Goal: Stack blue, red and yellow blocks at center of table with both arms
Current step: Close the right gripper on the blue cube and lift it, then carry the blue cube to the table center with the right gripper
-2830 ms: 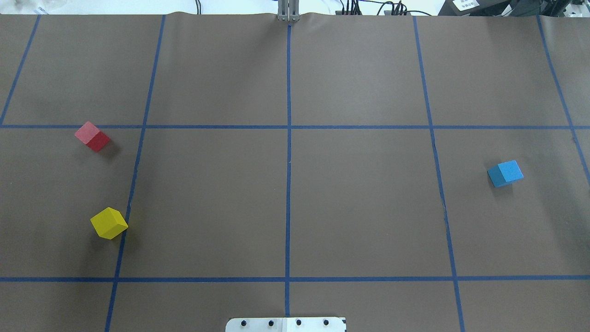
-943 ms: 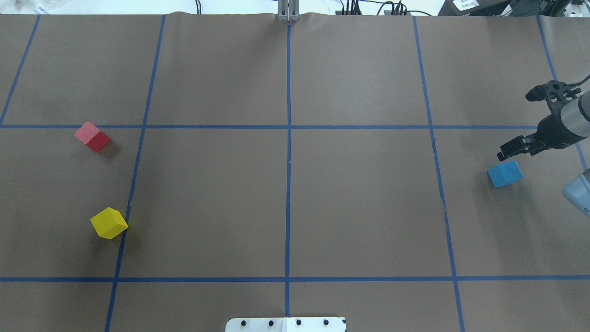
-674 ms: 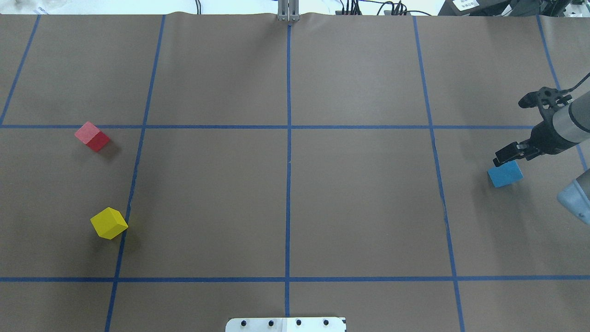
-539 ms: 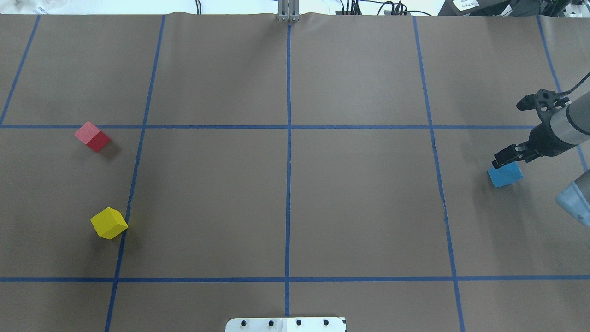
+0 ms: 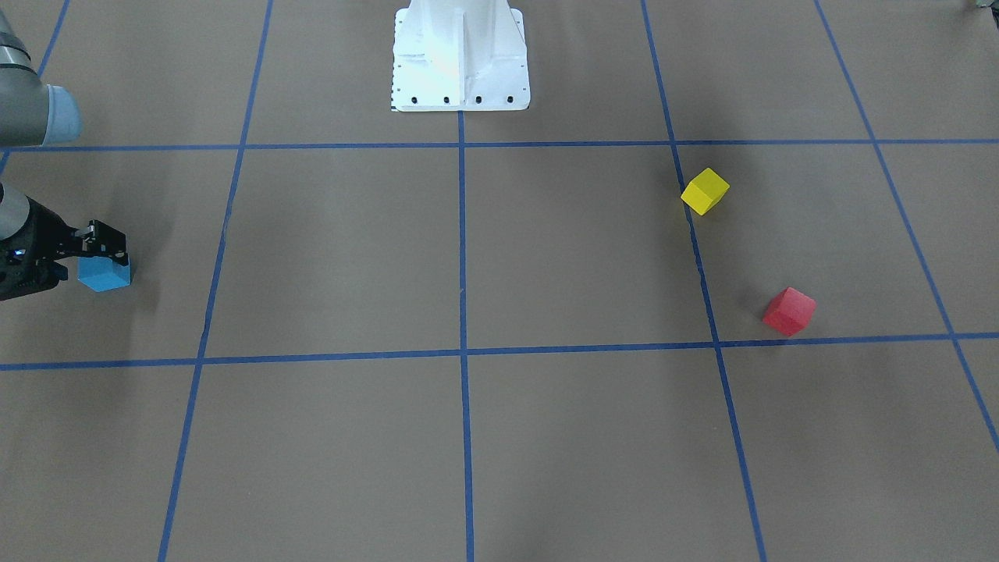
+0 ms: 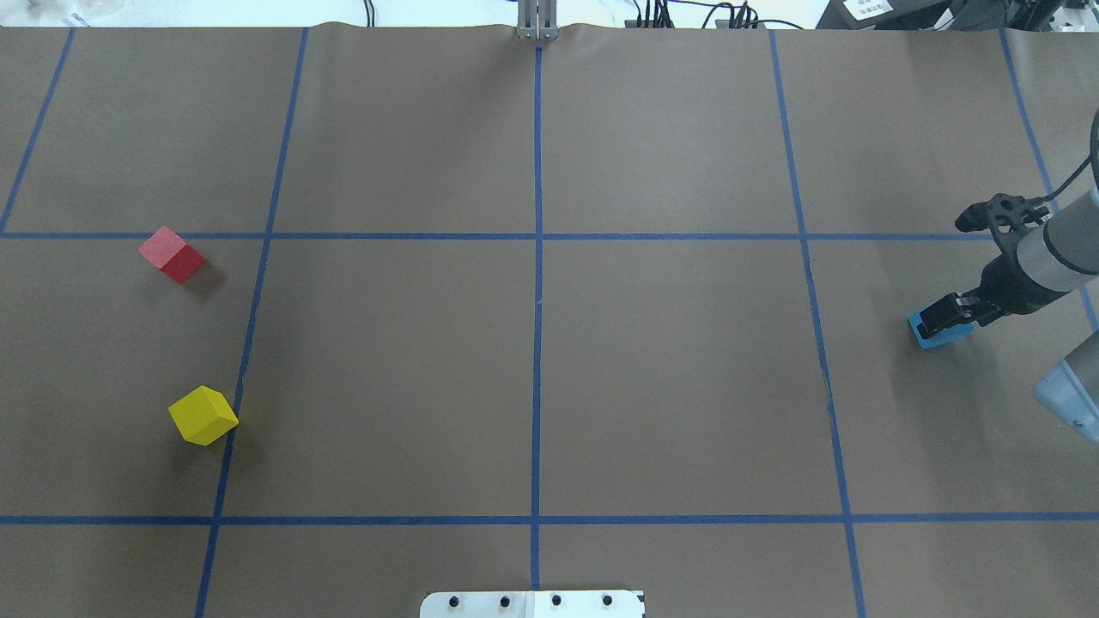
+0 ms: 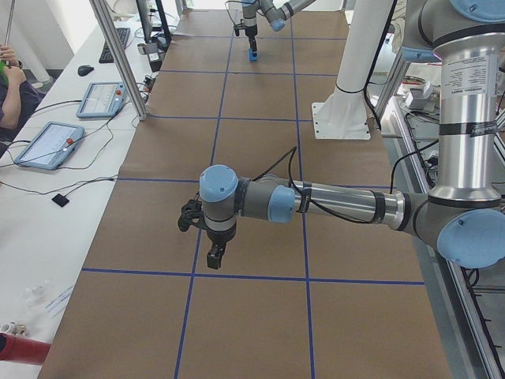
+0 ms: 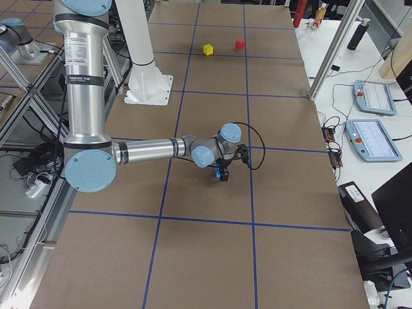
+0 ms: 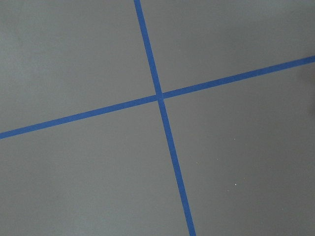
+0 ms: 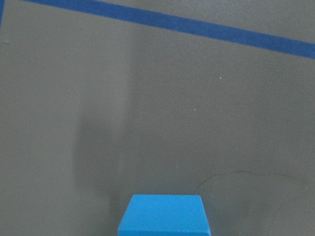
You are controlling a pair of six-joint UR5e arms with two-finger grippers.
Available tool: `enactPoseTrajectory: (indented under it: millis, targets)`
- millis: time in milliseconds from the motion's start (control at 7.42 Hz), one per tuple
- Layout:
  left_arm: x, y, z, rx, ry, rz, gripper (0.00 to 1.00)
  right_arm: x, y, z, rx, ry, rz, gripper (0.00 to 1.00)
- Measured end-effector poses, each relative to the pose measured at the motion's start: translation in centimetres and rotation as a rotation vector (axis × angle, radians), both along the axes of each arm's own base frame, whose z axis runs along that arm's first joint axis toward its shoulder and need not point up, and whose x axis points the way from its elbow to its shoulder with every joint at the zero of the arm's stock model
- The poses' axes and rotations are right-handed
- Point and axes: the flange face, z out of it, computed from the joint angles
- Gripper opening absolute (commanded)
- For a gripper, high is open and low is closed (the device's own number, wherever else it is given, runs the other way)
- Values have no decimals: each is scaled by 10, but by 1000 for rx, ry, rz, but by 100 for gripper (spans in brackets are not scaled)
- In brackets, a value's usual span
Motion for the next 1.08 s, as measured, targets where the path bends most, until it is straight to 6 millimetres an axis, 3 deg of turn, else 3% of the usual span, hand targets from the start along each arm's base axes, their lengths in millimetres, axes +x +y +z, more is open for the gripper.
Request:
enactPoseTrajectory:
  millis: [404, 674, 809, 943, 1078]
  targets:
    - [0, 0, -1, 2, 0, 1, 100, 0, -1, -6, 6, -8, 0, 0]
    - [1, -1, -7, 14, 0, 1, 100, 16, -11, -29, 9, -29, 31, 0]
    - [1, -3, -16, 31, 0, 2, 100, 17, -23, -62, -3, -36, 40, 0]
    - [1, -4, -22, 44, 2, 4, 100, -1, -44, -114, -10, -36, 32, 0]
    - [2, -4, -25, 51, 3, 6, 100, -40, -68, -181, -16, -23, 4, 0]
